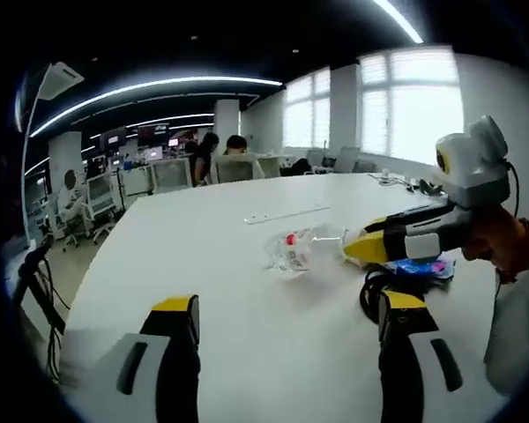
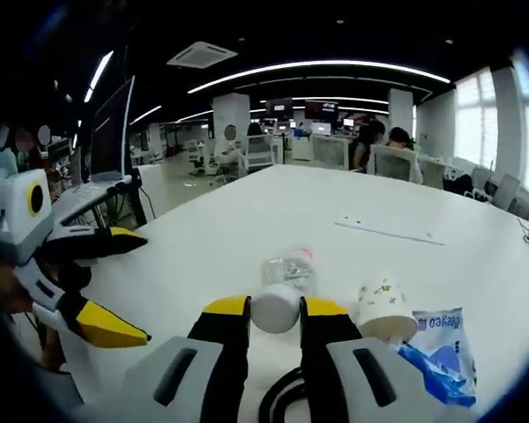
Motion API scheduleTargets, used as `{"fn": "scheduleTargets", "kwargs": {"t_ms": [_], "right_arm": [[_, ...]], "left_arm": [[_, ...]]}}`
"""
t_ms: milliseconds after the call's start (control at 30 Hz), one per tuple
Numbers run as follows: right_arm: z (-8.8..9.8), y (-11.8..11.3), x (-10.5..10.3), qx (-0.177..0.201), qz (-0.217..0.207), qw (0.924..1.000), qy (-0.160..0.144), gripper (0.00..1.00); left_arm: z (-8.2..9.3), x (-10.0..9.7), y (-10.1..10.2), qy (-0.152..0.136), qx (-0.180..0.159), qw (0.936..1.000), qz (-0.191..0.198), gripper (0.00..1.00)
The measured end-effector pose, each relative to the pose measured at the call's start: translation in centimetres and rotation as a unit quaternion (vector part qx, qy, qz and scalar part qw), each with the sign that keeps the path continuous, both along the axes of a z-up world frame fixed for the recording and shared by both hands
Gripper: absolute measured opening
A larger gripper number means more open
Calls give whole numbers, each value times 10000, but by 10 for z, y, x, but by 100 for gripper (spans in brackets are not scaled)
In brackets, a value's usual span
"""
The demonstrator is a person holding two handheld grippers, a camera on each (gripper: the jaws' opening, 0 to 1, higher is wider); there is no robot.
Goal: Arrange the tabletop items into an orderly group along one side of the table until the central work area is clear of visible clutter.
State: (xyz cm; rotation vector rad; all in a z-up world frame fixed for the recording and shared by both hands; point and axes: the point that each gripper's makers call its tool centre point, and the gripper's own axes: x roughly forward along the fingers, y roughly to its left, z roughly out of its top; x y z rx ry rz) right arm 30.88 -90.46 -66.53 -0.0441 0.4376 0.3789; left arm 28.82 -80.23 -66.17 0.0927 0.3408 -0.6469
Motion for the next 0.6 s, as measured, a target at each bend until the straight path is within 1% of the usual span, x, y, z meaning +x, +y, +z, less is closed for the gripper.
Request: {"fn": "scheduleTargets", "kwargs": {"t_ms": [200,267,367,433,533,600], "right_arm": [[11,5,-2,69,111,9999,-79,18],[14,6,-3,106,137,9998,-100,18],[19,8,-3,202,162,9996,-90,18],[22,10,-4,234,181,9995,-108,18],[28,12,-6,266,230,9993,-146,18],[32,15,-7,246,288,9990,-225,18]], "left_arm": [[-1,4,-21,-84,174,9994,-293,78],[-2,8,-25,-80,235,9992,-309,78],[3,11,-30,-116,114,9995,-288,76],[3,13,-34,-127,101,9994,-311,76],[2,14,-39,-144,135,9991,-369,75],[0,17,-42,-156,219,9990,-369,76]]}}
